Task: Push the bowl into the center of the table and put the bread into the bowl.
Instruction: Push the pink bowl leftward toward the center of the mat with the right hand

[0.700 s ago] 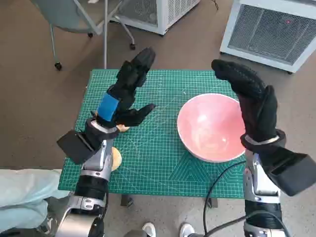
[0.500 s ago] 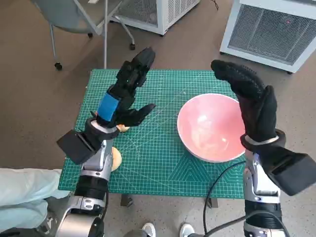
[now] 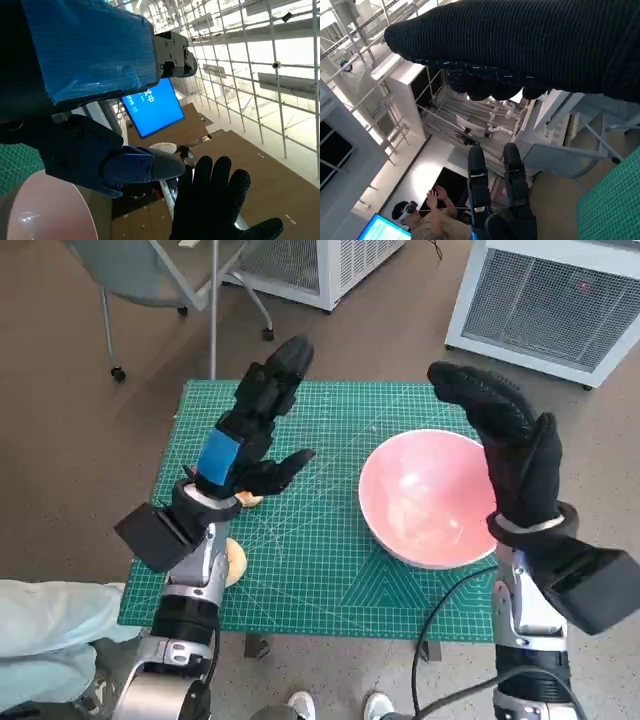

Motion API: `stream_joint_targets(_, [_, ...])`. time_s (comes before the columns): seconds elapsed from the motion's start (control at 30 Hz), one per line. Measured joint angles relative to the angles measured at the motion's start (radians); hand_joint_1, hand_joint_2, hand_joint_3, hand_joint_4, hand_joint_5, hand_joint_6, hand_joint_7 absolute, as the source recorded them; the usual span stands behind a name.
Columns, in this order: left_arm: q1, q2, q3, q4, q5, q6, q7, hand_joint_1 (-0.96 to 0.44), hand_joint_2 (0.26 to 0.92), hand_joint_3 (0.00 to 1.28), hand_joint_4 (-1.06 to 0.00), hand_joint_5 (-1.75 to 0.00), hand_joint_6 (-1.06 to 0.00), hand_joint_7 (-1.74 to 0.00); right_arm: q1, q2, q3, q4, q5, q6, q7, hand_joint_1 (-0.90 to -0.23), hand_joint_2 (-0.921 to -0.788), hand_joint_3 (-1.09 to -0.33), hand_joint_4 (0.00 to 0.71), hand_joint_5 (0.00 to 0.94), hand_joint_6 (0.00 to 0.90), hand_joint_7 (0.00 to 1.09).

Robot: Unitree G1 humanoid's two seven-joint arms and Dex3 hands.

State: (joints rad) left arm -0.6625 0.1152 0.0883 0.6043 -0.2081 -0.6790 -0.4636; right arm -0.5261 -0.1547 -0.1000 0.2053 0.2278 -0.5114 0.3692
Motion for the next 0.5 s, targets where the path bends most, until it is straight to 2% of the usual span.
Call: stream_joint_targets(0.5, [0.0, -0.001, 0.0, 0.0, 0.001, 0.0, 0.005, -0.62, 0.921, 0.35, -0.12, -0.01, -0.01, -0.39, -0.003, -0.004, -0.003, 0.004, 0.005, -0.003, 0.013, -0.659, -0.921, -0.725, 0.055, 0.002, -0.001, 0.39])
